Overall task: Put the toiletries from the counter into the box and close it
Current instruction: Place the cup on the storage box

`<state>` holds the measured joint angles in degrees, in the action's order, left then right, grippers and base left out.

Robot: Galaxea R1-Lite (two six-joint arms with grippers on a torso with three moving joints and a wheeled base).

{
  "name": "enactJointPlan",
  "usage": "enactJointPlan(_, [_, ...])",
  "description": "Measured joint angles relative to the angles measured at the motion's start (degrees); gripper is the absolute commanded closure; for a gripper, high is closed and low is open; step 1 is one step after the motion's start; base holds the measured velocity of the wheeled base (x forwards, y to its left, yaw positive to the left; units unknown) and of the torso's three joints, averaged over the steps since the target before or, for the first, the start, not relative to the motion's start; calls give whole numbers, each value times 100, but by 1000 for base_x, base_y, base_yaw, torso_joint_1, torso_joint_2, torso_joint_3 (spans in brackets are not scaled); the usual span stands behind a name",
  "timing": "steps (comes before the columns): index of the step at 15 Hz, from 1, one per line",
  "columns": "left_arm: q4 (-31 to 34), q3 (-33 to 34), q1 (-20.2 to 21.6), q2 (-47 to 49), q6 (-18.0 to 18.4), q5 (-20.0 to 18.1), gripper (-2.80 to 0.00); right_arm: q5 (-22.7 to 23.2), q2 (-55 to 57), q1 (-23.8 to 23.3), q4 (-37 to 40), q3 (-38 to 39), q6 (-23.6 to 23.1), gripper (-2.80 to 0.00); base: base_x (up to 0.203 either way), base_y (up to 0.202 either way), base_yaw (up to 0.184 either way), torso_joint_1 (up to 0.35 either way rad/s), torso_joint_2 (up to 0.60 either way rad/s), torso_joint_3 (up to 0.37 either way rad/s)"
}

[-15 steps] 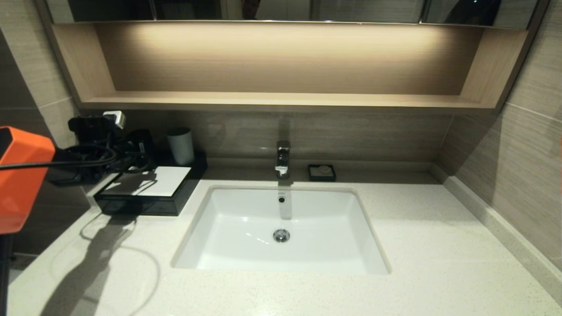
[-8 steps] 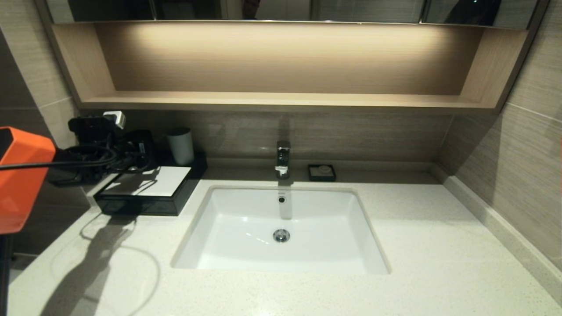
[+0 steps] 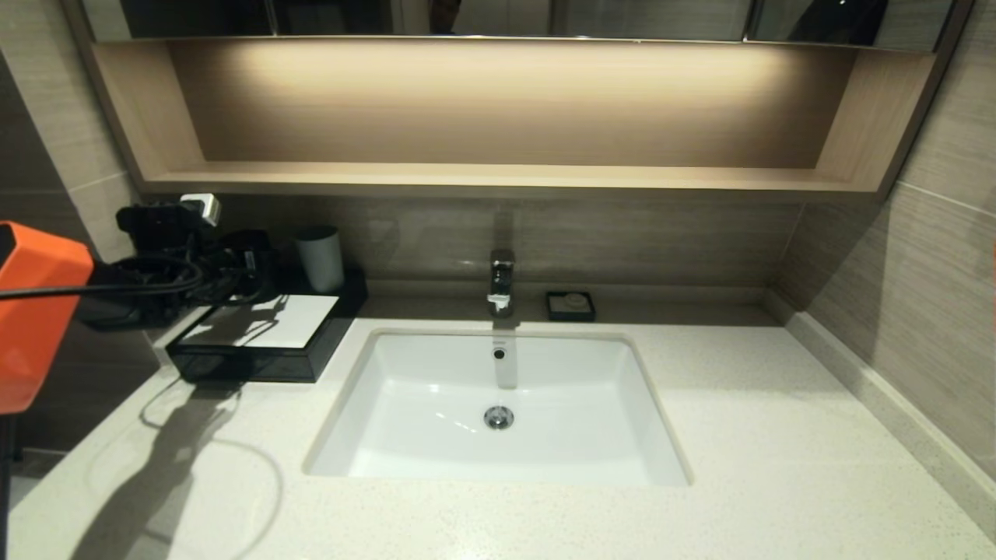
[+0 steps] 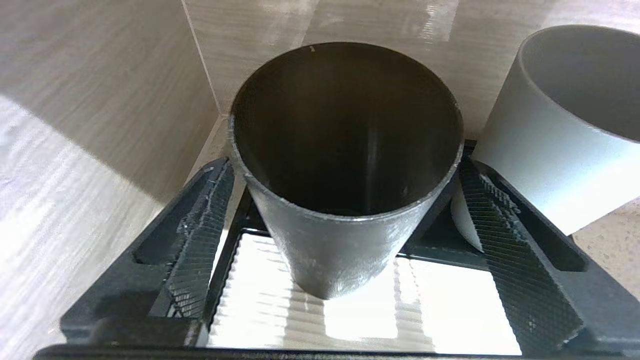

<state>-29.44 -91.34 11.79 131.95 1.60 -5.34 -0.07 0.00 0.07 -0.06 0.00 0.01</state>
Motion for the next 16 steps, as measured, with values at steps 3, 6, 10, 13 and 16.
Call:
enactJointPlan(3, [0,254,6,-173,-4,4,-280,-4,0,0,-1,0,-1,0,0,0,0,0,0,0])
enactJointPlan(6, [-4,686,4,-450,-15,-2,-280,-2,0,0,0,0,0,0,0,0,0,0,0,0])
enactJointPlan(10, [0,1315,4,-832,-34,-15,0,-3,0,0,-1,0,1,0,0,0,0,0,0,0])
enactJointPlan(13, [1,1429,4,-923,-44,-15,0,-2,0,0,-1,0,-1,0,0,0,0,0,0,0])
enactJointPlan(16, [6,1488,4,-930,-39,-8,0,-2,0,0,-1,0,-1,0,0,0,0,0,0,0])
